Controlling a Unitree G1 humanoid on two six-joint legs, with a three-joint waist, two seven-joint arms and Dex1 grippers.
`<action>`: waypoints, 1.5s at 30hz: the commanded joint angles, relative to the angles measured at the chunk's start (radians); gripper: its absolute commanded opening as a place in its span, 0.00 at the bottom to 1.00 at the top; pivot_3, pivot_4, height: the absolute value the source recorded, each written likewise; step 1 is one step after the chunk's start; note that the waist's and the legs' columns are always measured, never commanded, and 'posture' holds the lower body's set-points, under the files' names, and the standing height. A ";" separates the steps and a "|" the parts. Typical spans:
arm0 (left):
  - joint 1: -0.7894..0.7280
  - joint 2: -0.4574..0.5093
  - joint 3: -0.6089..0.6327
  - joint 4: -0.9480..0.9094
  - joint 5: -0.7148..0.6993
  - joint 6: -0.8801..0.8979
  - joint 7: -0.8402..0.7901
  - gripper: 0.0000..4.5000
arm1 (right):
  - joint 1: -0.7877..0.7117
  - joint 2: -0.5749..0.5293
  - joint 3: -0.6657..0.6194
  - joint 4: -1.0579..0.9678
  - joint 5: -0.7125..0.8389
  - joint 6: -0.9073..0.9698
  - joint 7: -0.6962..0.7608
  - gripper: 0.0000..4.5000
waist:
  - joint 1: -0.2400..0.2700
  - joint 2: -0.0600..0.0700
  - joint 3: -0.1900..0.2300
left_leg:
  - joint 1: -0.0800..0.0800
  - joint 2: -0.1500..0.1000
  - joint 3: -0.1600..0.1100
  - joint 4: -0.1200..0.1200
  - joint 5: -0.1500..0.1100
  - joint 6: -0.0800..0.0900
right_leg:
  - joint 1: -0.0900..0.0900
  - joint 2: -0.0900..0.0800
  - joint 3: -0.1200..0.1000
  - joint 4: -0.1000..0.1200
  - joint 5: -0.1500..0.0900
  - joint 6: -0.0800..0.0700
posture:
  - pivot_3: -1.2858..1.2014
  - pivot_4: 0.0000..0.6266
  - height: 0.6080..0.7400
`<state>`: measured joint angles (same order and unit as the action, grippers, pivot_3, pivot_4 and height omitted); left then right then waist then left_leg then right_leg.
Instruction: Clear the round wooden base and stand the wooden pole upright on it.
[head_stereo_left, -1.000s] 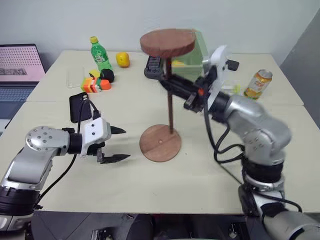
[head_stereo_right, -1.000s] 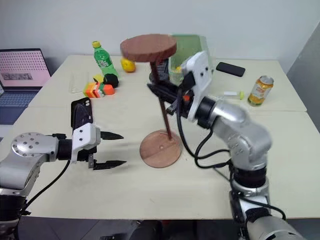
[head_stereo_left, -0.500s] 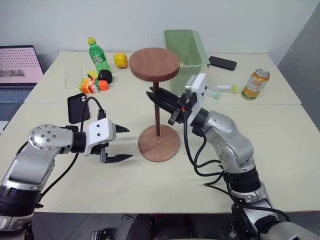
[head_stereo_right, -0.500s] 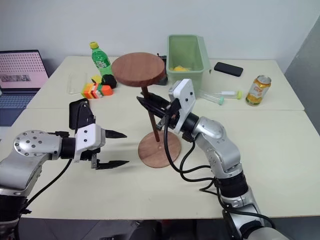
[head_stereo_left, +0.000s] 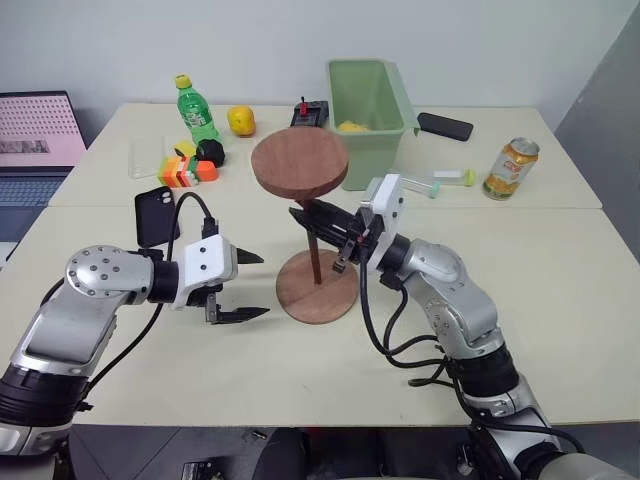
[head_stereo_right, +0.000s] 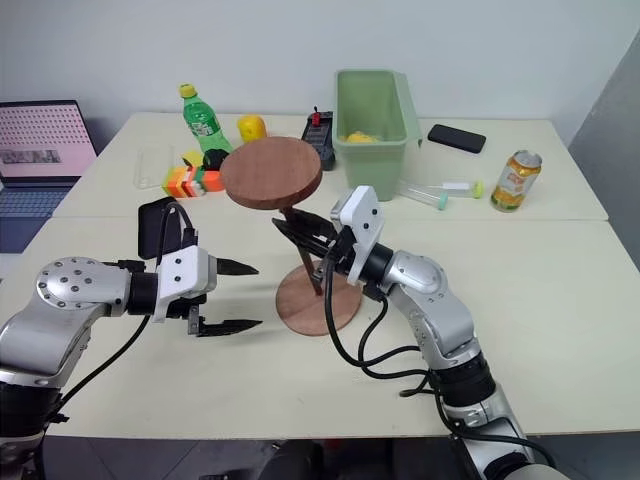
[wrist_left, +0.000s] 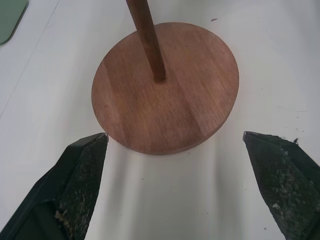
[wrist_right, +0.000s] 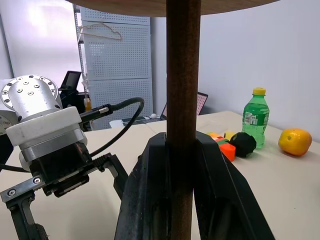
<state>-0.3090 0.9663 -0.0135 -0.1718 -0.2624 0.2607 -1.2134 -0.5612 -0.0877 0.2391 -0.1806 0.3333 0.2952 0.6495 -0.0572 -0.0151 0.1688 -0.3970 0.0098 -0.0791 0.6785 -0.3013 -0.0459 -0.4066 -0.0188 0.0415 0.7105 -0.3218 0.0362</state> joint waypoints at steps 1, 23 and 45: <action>-0.013 0.010 0.010 -0.012 -0.001 -0.005 -0.004 1.00 | 0.007 0.011 0.008 -0.016 -0.003 -0.034 0.003 0.05 | 0.000 0.000 0.000 | 0.000 0.000 0.000 0.000 0.000 0.000 | 0.000 0.000 0.000 0.000 0.000 0.000 | 0.52 0.24 1.00; -0.039 0.003 0.005 0.029 0.006 -0.038 -0.015 1.00 | 0.052 -0.027 0.055 0.021 -0.034 -0.078 0.058 0.05 | 0.000 0.000 0.000 | 0.002 0.000 0.000 0.000 0.000 0.000 | 0.001 0.000 0.000 0.001 0.000 0.000 | 0.52 0.24 1.00; -0.036 -0.001 0.002 0.061 0.024 -0.088 -0.026 1.00 | 0.028 -0.048 0.041 0.042 -0.030 -0.057 0.091 0.05 | 0.000 0.000 -0.001 | 0.003 0.000 0.000 0.000 0.000 0.000 | 0.002 0.000 0.000 0.002 0.000 0.000 | 0.52 0.24 1.00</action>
<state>-0.3294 0.9636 -0.0143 -0.1030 -0.2396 0.1845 -1.2366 -0.5378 -0.1238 0.2759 -0.1550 0.2982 0.2065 0.7290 -0.0570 -0.0155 0.1683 -0.3942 0.0098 -0.0787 0.6787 -0.3013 -0.0459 -0.4050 -0.0188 0.0419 0.7121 -0.3218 0.0362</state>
